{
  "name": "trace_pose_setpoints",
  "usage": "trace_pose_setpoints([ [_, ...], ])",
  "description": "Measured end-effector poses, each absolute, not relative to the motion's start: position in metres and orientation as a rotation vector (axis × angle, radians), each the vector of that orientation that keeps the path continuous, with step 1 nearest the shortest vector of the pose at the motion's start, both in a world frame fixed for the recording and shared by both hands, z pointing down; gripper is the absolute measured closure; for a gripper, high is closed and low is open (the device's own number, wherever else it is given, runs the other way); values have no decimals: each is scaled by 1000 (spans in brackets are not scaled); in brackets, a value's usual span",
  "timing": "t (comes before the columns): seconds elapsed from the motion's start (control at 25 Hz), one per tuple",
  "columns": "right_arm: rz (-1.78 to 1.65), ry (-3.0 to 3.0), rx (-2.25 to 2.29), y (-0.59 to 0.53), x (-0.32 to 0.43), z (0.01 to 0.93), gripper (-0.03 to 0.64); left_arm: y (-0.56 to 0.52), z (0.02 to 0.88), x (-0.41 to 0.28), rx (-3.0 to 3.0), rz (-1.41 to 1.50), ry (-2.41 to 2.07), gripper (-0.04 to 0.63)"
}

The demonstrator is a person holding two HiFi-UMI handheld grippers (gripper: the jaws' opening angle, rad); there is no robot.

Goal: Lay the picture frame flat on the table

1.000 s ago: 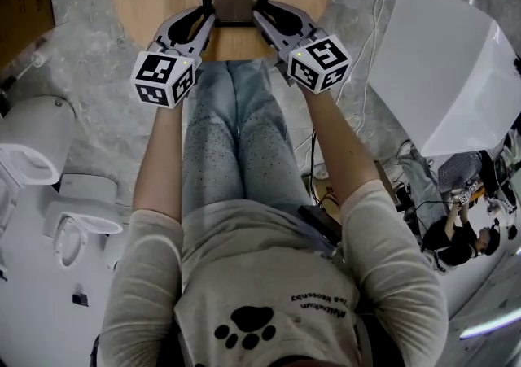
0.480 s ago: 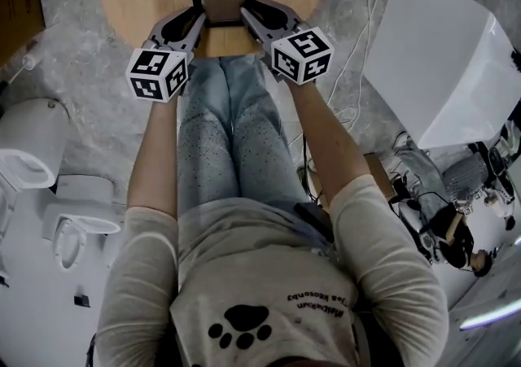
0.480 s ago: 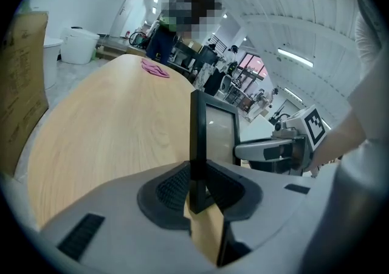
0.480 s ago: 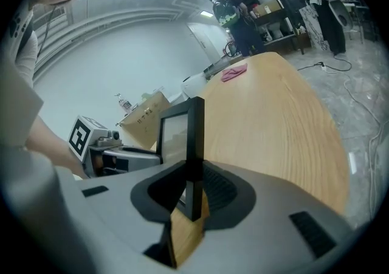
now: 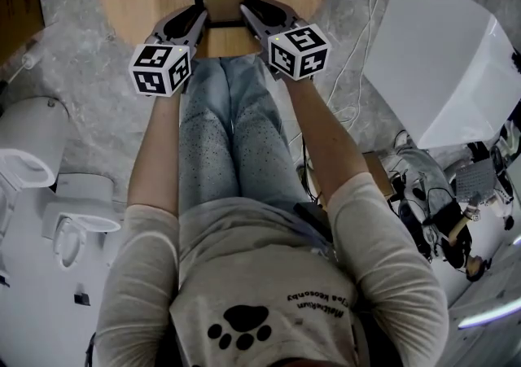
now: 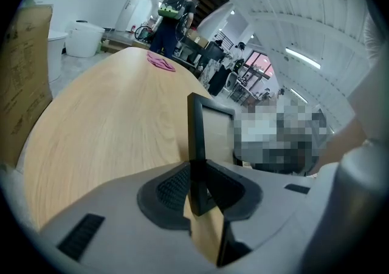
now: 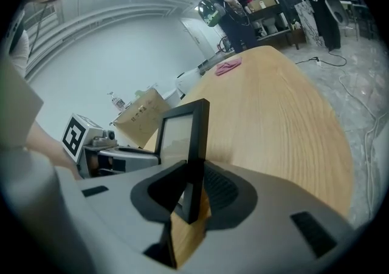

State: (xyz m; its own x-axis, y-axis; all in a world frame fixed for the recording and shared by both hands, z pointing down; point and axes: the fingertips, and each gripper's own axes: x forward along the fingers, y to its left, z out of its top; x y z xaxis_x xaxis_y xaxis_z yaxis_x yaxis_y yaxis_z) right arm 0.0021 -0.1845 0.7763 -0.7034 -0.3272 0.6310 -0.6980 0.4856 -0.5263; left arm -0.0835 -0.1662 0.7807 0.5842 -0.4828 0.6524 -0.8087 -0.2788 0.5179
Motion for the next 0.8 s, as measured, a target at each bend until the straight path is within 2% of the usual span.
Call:
trace_pose_setpoints([
  [0.8,1174,-2108,912,-188,4,796,522,-166,797,-84,1825,512,-1072,502],
])
